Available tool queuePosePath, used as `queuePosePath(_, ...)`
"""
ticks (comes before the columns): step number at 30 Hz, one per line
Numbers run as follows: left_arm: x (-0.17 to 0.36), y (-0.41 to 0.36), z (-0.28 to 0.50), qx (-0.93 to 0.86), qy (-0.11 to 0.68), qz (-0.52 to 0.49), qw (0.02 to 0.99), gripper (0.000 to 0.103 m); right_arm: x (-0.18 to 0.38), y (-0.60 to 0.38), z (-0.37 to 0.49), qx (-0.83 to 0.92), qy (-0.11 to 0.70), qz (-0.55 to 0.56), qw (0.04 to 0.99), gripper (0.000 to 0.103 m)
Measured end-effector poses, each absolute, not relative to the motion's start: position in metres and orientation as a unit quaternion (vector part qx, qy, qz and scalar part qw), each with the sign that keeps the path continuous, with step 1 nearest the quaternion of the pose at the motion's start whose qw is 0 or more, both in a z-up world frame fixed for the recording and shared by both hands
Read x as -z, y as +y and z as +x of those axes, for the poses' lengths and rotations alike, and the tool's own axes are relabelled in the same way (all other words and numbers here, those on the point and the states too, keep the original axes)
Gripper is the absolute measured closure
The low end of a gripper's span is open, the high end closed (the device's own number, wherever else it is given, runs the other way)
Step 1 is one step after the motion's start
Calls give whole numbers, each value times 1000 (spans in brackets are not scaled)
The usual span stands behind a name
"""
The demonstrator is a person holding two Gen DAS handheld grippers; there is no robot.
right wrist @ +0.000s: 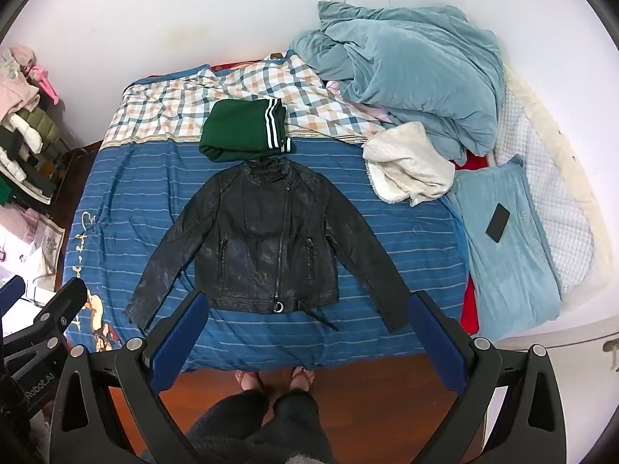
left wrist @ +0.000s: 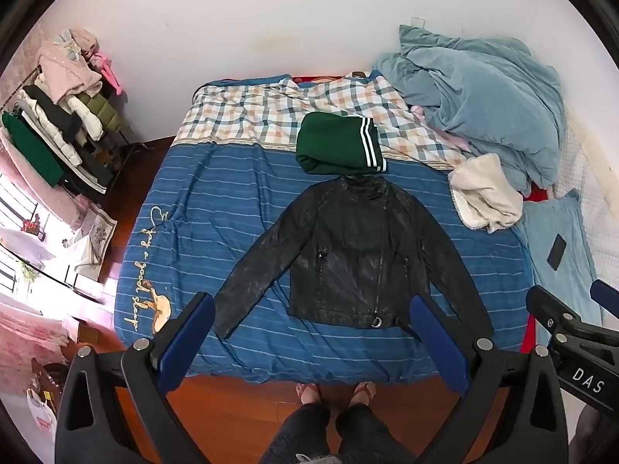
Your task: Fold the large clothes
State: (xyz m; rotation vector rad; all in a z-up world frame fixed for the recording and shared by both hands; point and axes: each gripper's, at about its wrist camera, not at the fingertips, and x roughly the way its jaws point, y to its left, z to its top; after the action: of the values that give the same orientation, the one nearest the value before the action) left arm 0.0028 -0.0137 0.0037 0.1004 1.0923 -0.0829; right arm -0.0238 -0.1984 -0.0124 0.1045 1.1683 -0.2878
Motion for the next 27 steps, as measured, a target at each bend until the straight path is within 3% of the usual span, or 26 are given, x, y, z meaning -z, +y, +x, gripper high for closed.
queuePosePath(27,-6,-11,-6,46,515,50,854,0,-1,-207,-33,137,547,48,824,0)
